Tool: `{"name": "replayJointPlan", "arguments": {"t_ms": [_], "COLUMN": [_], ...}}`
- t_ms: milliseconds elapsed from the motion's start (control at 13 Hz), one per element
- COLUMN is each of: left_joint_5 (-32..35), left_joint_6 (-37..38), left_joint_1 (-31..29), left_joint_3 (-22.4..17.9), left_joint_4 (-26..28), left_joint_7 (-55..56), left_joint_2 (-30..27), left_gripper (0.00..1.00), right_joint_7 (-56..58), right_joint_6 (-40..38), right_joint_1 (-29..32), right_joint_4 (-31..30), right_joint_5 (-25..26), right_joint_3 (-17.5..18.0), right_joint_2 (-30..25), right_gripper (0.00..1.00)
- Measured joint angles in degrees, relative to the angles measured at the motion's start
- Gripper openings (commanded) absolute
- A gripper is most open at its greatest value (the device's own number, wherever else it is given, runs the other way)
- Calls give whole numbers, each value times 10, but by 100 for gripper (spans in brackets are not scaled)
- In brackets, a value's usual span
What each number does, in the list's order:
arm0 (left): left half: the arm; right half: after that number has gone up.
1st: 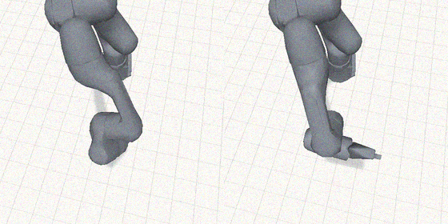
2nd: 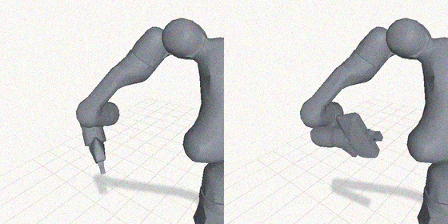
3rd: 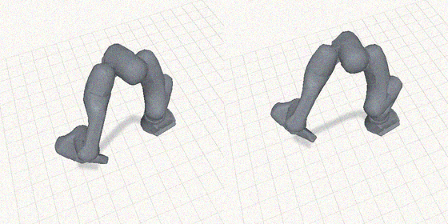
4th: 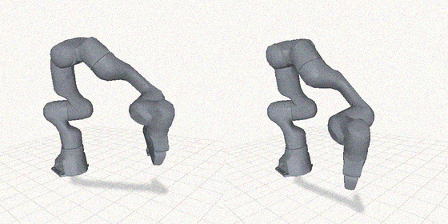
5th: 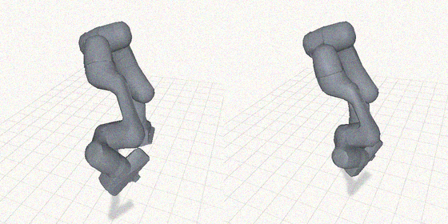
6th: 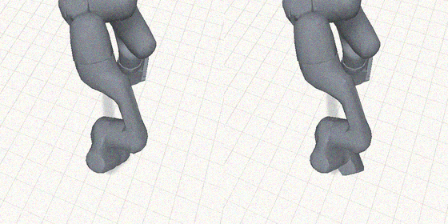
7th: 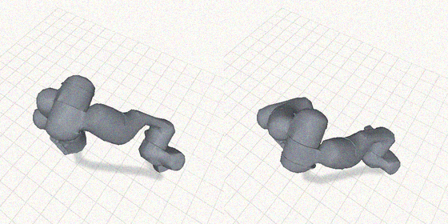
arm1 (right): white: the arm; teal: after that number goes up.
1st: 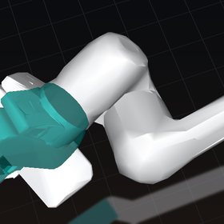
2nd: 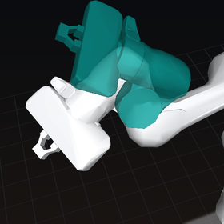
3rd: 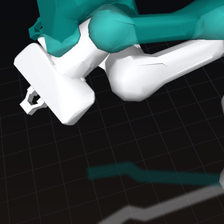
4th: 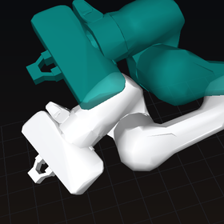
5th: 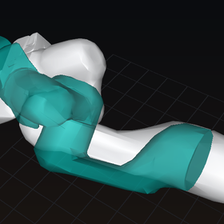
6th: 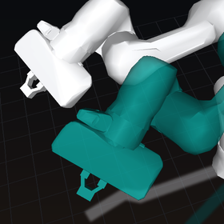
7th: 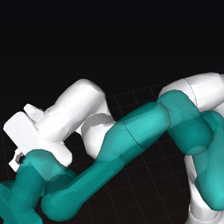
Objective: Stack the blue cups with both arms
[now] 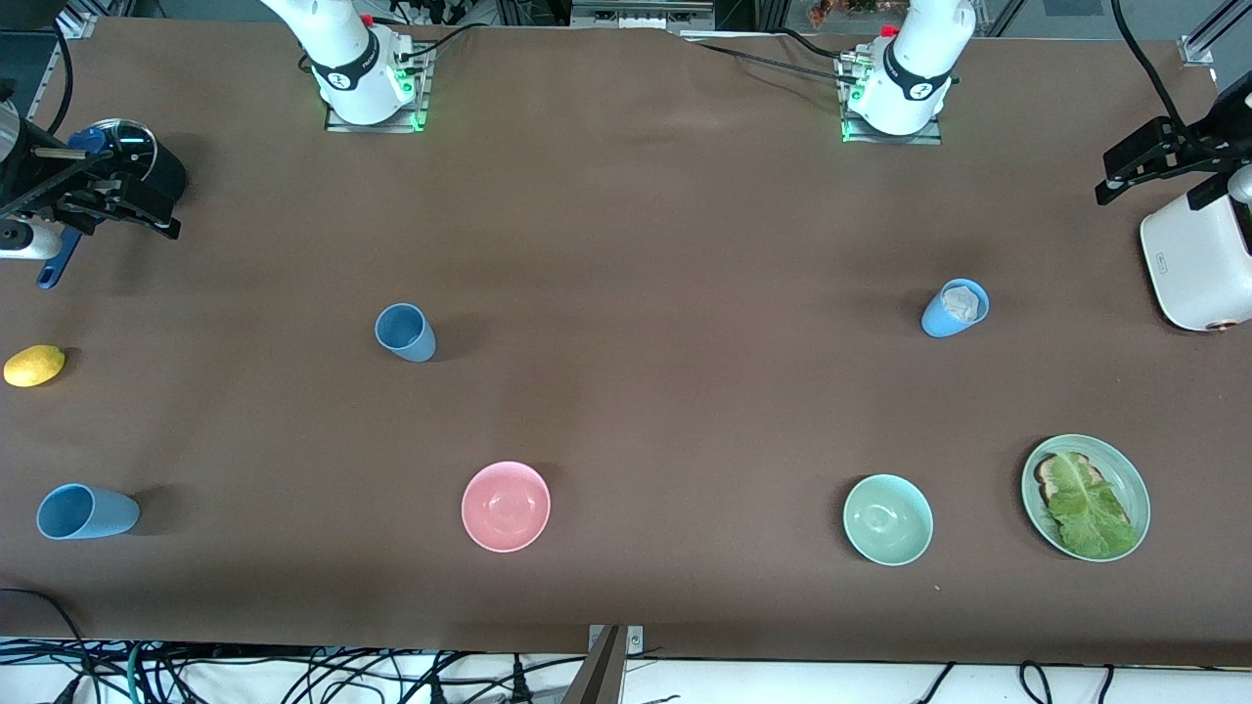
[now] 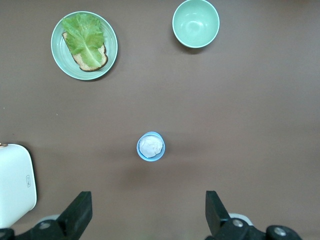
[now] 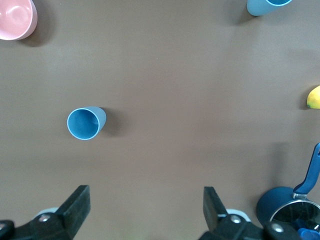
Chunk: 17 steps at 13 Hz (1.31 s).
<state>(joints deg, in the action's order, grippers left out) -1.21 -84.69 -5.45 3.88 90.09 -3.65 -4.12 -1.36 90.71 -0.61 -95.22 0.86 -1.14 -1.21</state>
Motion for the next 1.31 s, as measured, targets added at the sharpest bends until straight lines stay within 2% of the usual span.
{"name": "replayJointPlan", "arguments": {"t_ms": [1077, 1308], "left_joint_5": [-10, -19], "left_joint_6": [0, 0], "left_joint_1": [1, 1], "left_joint_3": [1, 1], "left_joint_4": [0, 0], "left_joint_7": [0, 0], "left_joint_2": [1, 26], "left_gripper": [100, 100], "right_joint_7": [0, 0], "right_joint_6": [0, 0], "right_joint_1": [0, 0], "right_joint_4": [0, 0], "right_joint_5": [0, 0], "right_joint_3": [0, 0], "right_joint_2": [0, 0], "right_gripper": [100, 100]}}
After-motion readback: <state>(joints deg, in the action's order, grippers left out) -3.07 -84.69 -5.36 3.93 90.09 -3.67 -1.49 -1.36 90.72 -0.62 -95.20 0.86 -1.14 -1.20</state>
